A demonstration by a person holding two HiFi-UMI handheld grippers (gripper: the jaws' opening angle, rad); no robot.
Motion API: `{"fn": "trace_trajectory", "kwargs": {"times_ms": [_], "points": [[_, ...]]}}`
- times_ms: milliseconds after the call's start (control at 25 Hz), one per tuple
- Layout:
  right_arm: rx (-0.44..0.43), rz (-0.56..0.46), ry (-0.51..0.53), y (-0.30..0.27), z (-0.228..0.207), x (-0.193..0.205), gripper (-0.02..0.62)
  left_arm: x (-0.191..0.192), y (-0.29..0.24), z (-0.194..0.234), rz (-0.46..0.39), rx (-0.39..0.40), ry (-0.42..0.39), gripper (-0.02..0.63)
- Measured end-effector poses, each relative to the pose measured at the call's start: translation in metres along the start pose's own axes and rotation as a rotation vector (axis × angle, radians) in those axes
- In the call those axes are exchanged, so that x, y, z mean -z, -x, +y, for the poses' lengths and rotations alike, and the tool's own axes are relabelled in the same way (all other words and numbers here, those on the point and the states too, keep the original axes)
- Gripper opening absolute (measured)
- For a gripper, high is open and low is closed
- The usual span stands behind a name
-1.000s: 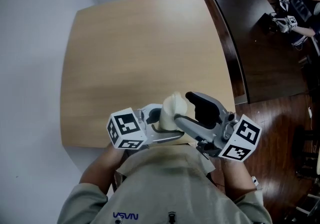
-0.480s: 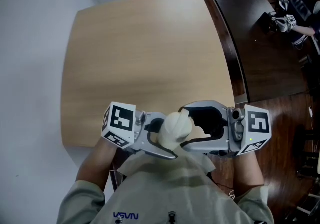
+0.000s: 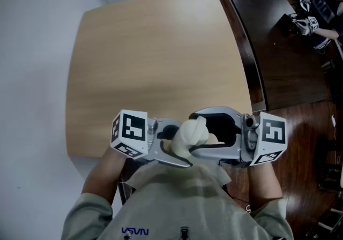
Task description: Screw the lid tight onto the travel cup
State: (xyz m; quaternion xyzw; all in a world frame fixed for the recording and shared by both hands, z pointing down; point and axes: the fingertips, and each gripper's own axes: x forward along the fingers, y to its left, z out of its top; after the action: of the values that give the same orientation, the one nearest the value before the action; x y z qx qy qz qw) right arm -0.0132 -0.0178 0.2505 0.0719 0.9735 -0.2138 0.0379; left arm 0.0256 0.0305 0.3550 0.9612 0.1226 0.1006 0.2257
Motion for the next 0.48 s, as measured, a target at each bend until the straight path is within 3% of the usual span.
{"fn": "trace_trajectory", "kwargs": {"times_ms": [120,240,480], "points": [[0.052,-0.002,0.020,0.005,-0.009,0.003,0.278,-0.001,0.001,0.009,-0.005,-0.053,-0.005,0.318],[0.147,-0.014,0.048,0.009,-0.022,0.002,0.276,-0.002,0.005,0.026,-0.012,-0.163,-0.015,0.318],[0.422,-0.082,0.085,0.012,-0.053,-0.003,0.276,-0.005,0.022,0.073,-0.002,-0.555,-0.045,0.316]]}}
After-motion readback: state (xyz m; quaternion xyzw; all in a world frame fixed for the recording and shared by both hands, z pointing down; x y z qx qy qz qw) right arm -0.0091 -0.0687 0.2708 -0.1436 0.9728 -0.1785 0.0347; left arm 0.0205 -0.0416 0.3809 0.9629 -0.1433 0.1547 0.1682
